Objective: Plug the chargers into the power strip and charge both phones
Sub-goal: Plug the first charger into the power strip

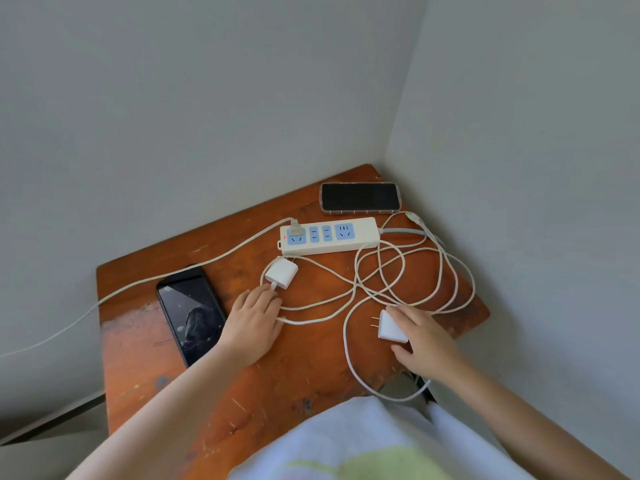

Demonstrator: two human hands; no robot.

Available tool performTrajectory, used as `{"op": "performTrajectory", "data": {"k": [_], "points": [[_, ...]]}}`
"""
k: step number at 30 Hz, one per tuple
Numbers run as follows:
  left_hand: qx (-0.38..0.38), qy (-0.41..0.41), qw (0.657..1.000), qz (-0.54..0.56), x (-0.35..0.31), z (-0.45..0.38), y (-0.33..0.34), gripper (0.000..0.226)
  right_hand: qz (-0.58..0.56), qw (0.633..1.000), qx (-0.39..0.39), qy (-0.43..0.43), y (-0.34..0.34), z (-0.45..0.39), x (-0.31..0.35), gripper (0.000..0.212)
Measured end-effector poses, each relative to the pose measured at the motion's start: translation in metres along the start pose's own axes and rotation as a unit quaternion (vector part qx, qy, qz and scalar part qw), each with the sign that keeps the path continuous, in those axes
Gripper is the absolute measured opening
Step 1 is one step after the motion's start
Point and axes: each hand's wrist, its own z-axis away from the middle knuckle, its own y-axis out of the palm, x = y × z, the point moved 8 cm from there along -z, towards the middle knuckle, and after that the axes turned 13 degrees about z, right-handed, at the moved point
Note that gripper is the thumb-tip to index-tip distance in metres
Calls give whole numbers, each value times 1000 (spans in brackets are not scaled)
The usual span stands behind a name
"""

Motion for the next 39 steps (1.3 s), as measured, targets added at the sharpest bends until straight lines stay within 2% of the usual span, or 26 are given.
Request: {"op": "performTrajectory", "data": {"k": [3,5,7,9,12,14,20,24,30,39], "points": [[60,47,996,-38,1,9,12,85,-41,998,-24,30,-10,-2,-4,57],[74,66,995,-19,-2,11,11,113,-84,994,-55,38,-30,-4,-6,56],[60,66,995,35,-5,10,3,120,-101,989,-101,35,-59,-10,-7,56],[7,49,993,105,-7,4,-11,108,-83,986,-141,30,-90,-23,-4,55],[-68,5,986,153,-6,-3,-23,57,-27,987,-156,8,-123,-55,12,52],[-90,-12,983,160,-2,-4,-21,47,6,990,-140,-23,-135,-79,28,49],[-161,-90,970,156,38,15,-23,45,132,984,-64,-102,-135,-132,72,48],[-203,-145,953,169,66,34,-28,44,182,973,-68,-123,-131,-151,90,46],[-173,-196,953,151,85,37,-16,55,205,970,-72,-107,-139,-164,96,49],[-141,-220,959,112,90,27,-8,62,303,942,-23,-139,-138,-165,116,33]]}}
